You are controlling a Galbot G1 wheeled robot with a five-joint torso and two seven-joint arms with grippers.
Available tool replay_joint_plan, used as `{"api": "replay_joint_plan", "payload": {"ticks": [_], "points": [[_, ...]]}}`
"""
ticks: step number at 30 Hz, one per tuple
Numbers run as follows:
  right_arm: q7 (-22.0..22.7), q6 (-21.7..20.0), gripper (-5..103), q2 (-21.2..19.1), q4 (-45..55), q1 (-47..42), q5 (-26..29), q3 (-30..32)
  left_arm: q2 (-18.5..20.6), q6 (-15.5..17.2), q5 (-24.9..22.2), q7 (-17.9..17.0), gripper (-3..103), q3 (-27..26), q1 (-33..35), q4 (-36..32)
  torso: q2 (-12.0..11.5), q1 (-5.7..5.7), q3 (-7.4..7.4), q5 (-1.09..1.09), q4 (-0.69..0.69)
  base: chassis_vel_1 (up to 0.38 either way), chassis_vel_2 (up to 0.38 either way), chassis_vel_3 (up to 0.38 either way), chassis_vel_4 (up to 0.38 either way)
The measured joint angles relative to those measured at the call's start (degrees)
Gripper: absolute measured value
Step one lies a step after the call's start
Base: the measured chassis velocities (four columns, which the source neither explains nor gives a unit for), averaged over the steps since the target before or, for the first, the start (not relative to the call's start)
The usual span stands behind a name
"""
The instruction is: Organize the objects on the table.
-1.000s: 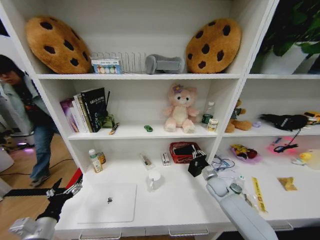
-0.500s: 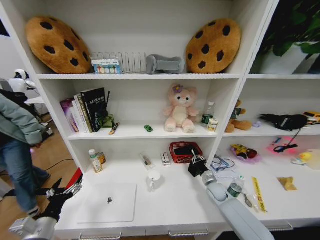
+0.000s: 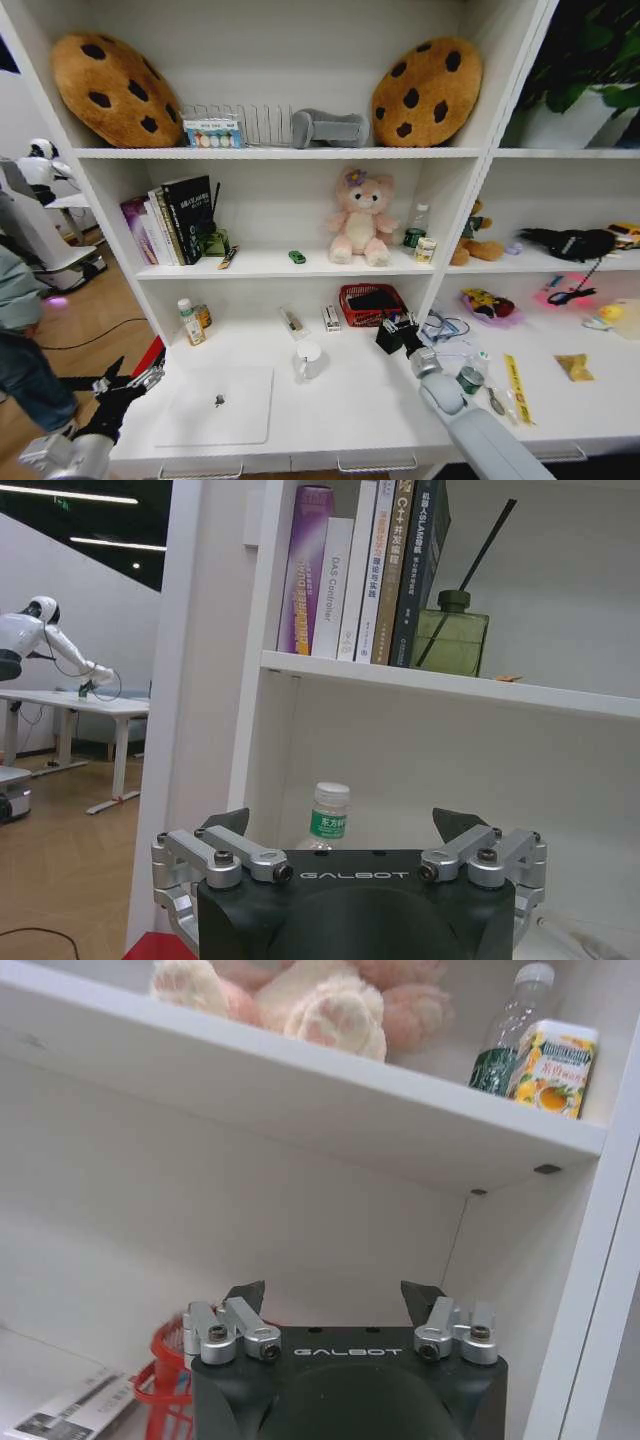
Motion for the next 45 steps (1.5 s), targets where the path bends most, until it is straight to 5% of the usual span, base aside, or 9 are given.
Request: {"api": "replay_joint_plan", "payload": {"ticks": [7,17,23,37,45], "points": [[0.8,-2.9,99,-0.3,12.2,-11.0,2.8,4.4,0.0,0.0,0.0,0.0,100,0.0,0.0,0.0,0.0,0.00,-0.01,0.02,-0.01,0.000,0.000,0.000,0.000],[0.7,-3.8,100,1.9,25.0,-28.2,3.4,16.3,0.0,0.0,0.0,0.0,100,0.0,0.0,0.0,0.0,0.00,-0.01,0.01,-0.01,0.000,0.000,0.000,0.000],[-0.5,-1.8,100,7.2,29.1,-37.7,3.3,24.1,0.0,0.0,0.0,0.0,100,0.0,0.0,0.0,0.0,0.00,-0.01,0.01,-0.02,0.000,0.000,0.000,0.000],[0.0,-1.1,100,14.2,29.7,-39.9,5.9,27.9,0.0,0.0,0.0,0.0,100,0.0,0.0,0.0,0.0,0.01,0.00,0.01,-0.01,0.000,0.000,0.000,0.000],[3.1,-3.9,100,13.2,26.1,-37.5,9.8,31.3,0.0,0.0,0.0,0.0,100,0.0,0.0,0.0,0.0,0.00,0.01,0.02,-0.01,0.000,0.000,0.000,0.000]]}}
